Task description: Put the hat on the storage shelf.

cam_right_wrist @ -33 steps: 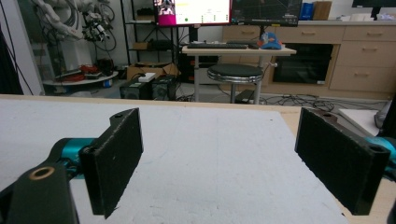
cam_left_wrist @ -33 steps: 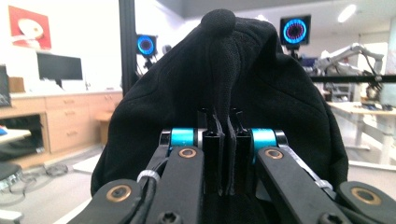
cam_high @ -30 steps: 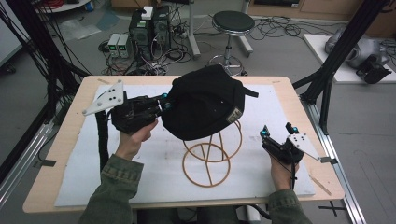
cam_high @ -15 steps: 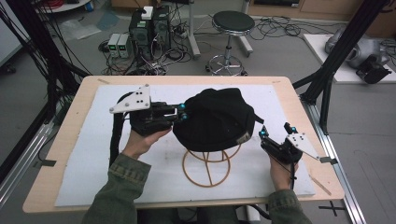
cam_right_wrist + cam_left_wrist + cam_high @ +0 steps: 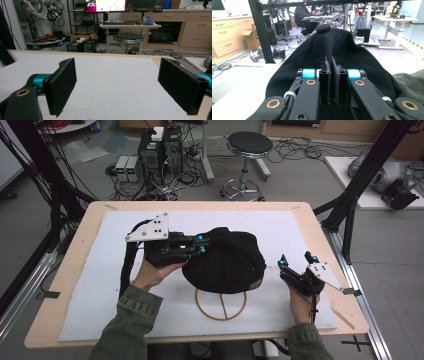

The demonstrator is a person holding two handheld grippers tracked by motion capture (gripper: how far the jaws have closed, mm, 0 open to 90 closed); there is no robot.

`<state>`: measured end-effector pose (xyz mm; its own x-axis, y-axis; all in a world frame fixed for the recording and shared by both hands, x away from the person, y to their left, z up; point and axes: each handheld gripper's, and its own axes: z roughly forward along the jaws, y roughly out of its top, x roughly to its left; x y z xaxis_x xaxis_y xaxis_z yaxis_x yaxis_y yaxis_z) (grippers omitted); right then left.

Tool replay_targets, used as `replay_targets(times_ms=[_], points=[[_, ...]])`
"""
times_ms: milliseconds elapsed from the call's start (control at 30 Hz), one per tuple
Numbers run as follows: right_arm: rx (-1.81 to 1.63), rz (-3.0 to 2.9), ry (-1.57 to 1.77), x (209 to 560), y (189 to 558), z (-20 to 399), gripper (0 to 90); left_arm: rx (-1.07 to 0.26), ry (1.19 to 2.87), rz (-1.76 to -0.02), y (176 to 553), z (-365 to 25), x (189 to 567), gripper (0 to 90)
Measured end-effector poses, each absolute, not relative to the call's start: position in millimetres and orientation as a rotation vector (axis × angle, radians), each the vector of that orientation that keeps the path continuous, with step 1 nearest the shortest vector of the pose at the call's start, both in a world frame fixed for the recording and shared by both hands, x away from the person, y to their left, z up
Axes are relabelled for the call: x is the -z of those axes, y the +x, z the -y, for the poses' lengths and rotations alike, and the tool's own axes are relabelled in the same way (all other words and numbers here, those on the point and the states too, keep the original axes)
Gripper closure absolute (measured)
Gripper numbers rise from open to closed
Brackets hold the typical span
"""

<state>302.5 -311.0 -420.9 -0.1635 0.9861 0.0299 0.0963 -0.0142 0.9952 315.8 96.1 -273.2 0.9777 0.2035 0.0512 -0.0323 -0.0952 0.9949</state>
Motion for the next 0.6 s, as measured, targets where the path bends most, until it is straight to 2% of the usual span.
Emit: replay_targets(times_ms=[167,333,600], points=[[-1.3,-1.39,1.214,421,303,311,14.6,-0.184,1.679,-0.113,314,-94,274,84.5],[-1.296,-1.387,1.205,421,303,311,14.6,-0.171,1.767,-0.128,317,-88,284,79.7],[-1.299,-1.385,1.207,420,302,311,14.6,-0.149,1.749,-0.165,320,-89,290,70.6]])
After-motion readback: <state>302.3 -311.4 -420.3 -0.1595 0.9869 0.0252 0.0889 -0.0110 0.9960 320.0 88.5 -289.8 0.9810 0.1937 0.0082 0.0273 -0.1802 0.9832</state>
